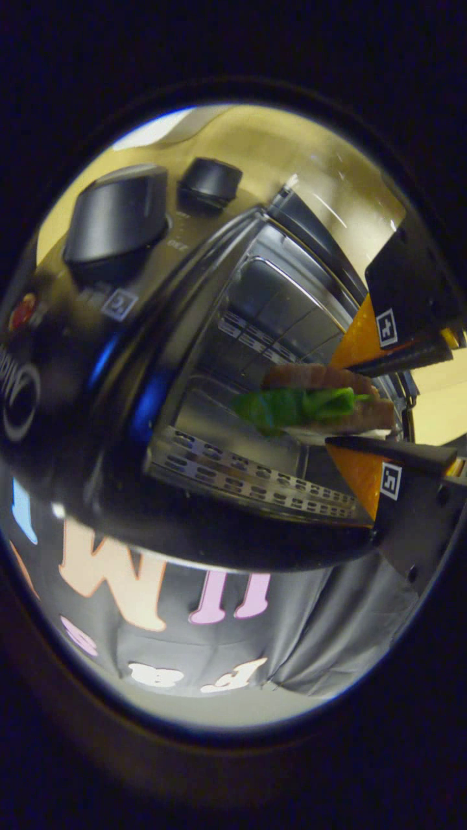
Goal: Open the toaster oven, put the food inside, and close the toaster oven door.
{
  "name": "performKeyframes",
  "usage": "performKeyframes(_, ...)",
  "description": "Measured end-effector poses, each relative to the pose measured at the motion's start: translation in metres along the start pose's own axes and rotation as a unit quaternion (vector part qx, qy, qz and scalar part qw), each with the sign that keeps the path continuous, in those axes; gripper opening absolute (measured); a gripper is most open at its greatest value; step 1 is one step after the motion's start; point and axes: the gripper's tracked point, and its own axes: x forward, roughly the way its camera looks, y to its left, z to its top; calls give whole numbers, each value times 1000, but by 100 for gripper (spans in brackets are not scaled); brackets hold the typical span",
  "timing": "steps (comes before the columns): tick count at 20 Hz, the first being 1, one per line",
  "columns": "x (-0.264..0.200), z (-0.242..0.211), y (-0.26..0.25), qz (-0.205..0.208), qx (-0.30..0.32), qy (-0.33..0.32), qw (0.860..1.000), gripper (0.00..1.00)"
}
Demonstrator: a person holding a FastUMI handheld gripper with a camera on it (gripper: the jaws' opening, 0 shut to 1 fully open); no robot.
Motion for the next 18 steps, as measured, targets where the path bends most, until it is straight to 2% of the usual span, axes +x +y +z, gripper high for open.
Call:
performKeyframes(1,-1,0,-6,-12,-14,-2,1000,50)
performKeyframes(7,-24,21,-13,-42,-105,-72,991,77)
performKeyframes(10,-35,31,-19,-64,-148,-96,982,92)
performKeyframes(12,-43,41,-33,-99,-185,-105,972,95)
performKeyframes(18,-67,47,-32,-95,-201,-99,970,99)
